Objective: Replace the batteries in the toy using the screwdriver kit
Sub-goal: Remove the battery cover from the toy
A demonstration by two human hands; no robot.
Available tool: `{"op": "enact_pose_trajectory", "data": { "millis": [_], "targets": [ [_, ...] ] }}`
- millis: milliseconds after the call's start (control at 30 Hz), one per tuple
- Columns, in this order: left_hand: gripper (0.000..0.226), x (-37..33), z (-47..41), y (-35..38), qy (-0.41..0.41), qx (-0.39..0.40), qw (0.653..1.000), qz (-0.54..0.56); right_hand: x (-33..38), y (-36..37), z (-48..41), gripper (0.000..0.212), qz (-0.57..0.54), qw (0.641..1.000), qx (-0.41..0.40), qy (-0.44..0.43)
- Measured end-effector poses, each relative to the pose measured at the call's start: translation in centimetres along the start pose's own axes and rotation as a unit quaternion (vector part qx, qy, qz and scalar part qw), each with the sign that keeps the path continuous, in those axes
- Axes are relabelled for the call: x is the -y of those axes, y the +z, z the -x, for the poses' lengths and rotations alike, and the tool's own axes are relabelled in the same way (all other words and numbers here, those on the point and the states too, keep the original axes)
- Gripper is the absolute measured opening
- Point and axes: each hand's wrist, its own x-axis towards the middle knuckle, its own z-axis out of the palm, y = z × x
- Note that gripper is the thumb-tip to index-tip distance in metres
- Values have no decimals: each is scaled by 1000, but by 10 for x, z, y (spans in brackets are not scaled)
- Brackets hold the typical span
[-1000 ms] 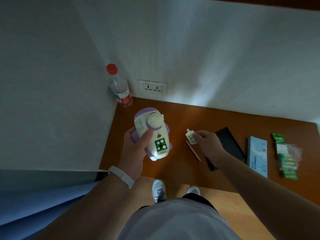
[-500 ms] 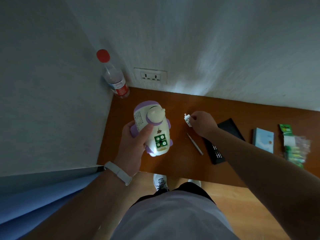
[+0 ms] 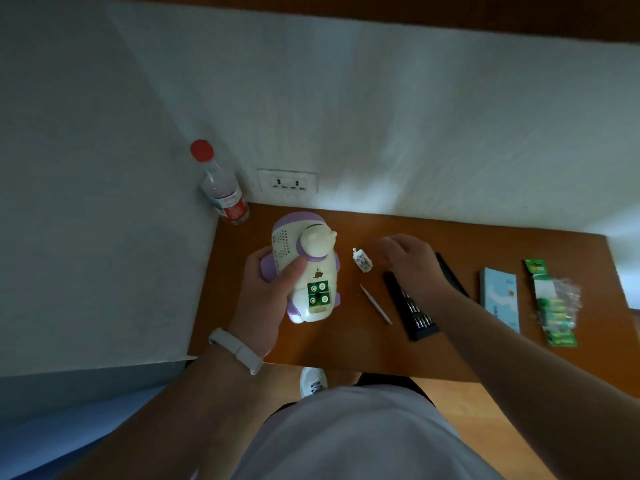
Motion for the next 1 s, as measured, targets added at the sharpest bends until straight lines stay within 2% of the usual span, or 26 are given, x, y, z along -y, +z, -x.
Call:
{"op": "enact_pose_trajectory", "data": {
  "millis": [67,133,267,333,467,667,867,1000],
  "targets": [
    [86,-5,0,6,9,7,1000,1,15,-9,17,28,-116,993,8,28],
    [86,-11,-1,15,20,12,1000,8,27,-16,32,30,-232,970,34,59],
    [80,-24,4,42,50,7,999,11,47,-24,53,33,-352,922,90,131],
    [79,-29,10,57,67,0,998,5,54,-29,59,35,-375,906,122,152],
    [73,-34,22,80,118,3,991,-67,64,-42,66,37,-386,891,198,132],
    [50,-38,36,93,157,54,975,-147,65,-68,69,42,-398,878,236,124],
    [72,-42,45,97,162,160,945,-234,51,-87,66,39,-433,851,273,120],
    [89,-47,46,100,177,178,918,-307,46,-92,65,45,-437,842,291,125]
  ]
}}
